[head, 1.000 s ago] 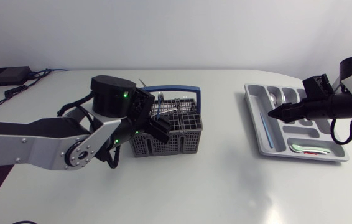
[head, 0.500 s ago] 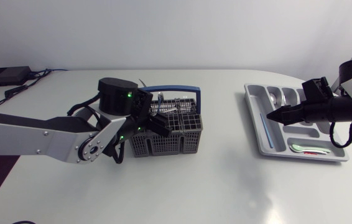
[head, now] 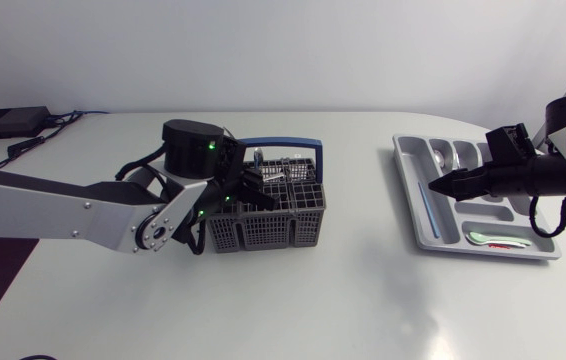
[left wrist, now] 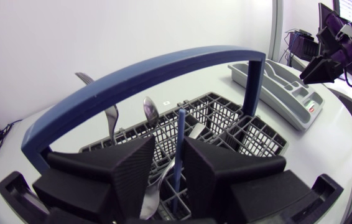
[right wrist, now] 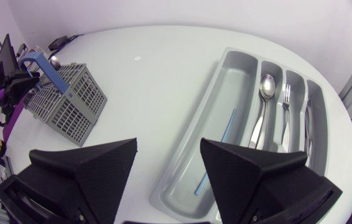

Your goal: Unload the cutlery basket into the drawer organizer.

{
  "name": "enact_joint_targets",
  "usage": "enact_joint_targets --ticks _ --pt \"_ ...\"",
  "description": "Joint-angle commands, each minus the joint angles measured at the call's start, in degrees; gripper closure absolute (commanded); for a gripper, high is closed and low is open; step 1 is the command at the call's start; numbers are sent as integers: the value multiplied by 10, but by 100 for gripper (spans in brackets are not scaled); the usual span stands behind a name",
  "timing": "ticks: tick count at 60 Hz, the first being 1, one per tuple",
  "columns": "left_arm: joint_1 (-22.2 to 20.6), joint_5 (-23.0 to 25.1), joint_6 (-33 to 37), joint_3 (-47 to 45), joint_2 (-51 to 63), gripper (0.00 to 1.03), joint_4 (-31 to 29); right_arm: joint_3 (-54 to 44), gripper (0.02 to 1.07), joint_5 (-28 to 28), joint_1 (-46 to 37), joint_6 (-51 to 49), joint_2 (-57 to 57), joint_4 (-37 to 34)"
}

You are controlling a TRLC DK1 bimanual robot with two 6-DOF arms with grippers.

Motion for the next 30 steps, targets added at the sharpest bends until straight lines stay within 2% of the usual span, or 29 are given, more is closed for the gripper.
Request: enact_joint_targets --ticks 1,8,30 --pt "5 -1 -20 15 13 92 8 -16 33 -3 1 8 -9 8" --pt "5 1 -20 7 10 96 9 -17 33 -3 1 7 -9 9" --pt "1 20 -9 -30 -29 96 30 -26 33 -3 1 6 -8 18"
